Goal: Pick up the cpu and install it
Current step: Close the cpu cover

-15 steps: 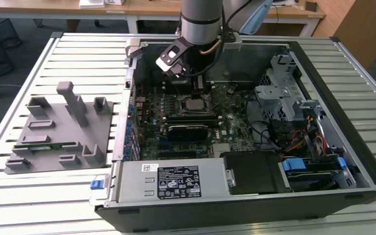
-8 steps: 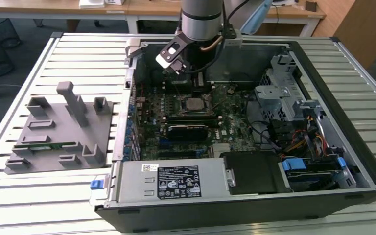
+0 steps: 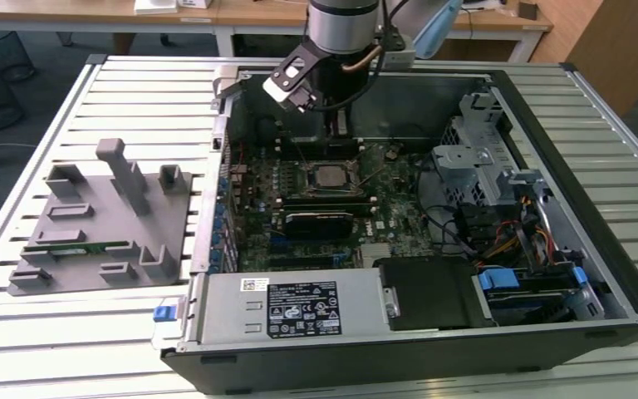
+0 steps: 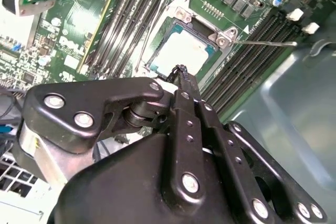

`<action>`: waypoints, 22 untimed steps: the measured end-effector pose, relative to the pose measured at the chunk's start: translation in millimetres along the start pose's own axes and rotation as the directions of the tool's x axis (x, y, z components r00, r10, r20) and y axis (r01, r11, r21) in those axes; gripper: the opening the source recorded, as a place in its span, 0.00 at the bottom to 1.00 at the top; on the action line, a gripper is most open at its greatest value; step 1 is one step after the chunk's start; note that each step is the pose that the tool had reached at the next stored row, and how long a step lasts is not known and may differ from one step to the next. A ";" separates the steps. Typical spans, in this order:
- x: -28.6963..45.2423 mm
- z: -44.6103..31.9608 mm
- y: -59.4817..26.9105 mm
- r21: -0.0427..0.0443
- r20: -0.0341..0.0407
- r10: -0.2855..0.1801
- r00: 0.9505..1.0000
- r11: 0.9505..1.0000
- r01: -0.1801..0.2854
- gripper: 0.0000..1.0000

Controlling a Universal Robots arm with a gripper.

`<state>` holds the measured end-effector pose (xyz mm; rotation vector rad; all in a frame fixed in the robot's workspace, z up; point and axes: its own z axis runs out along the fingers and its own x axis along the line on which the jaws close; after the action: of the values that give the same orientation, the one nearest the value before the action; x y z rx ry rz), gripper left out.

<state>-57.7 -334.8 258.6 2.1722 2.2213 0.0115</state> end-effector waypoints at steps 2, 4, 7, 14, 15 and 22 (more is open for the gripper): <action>-0.2 -3.0 0.1 0.000 0.000 0.000 1.000 1.000 0.000 0.11; -1.9 -3.1 0.1 0.000 0.000 0.000 1.000 1.000 0.000 0.11; -6.0 -3.1 0.0 0.000 0.000 0.000 1.000 1.000 0.000 0.11; -10.7 -2.9 -0.2 0.000 0.001 0.000 1.000 1.000 0.000 0.11; -10.8 -3.2 -0.2 0.000 0.001 0.000 1.000 1.000 0.000 0.11; -11.1 -14.1 0.2 0.001 0.000 0.000 1.000 1.000 0.000 0.11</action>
<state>-57.7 -345.6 273.0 2.1728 2.2220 0.0101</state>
